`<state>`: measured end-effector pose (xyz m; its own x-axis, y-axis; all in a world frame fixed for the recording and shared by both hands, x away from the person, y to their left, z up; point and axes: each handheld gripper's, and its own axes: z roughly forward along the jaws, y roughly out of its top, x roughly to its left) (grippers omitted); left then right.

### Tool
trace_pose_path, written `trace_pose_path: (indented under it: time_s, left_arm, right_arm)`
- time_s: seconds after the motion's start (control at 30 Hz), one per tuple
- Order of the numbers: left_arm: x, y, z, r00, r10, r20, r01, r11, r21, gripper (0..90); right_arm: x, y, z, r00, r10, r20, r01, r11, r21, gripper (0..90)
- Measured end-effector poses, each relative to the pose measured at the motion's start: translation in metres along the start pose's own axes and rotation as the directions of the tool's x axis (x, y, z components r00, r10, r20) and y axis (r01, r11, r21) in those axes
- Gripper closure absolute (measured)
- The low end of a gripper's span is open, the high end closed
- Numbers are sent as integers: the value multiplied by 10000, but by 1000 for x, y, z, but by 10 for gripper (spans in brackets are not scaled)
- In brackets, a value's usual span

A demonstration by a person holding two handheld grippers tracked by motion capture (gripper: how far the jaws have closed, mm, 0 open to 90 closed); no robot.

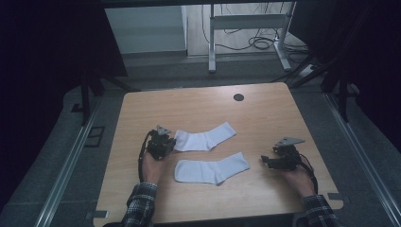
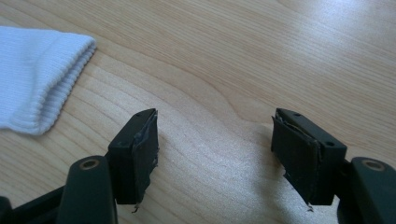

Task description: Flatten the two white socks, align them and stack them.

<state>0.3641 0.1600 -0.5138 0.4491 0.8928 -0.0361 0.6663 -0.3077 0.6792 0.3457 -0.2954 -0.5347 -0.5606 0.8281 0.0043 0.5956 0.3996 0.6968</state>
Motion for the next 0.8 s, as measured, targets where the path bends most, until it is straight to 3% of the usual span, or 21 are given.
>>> trace_pose_path:
  time_s: [0.17, 0.3, 0.4, 0.63, 0.8]
  left_arm:
    - [5, -16, 1, 9998, -172, -30, 172, 9997, 157, 810]
    - [9, -19, -3, 9984, -371, -436, 355, 9987, -369, 694]
    - [12, -19, -7, 9973, -564, -477, 530, 9962, -697, 677]
    - [17, -19, -1, 9965, -667, -499, 623, 9943, -862, 668]
    - [20, -23, 6, 9974, -630, -351, 601, 9950, -793, 667]
  right_arm:
    - [0, 1, 0, 10000, -16, 52, 16, 10000, 59, 327]
    - [0, 1, 0, 10000, -5, 74, 4, 10000, 57, 335]
    - [0, 1, 0, 10000, 3, 78, -4, 10000, 86, 342]
    - [2, 5, -2, 9998, 162, 142, -168, 9991, 392, 405]
    - [7, 8, -3, 9995, 304, -74, -300, 9984, 479, 430]
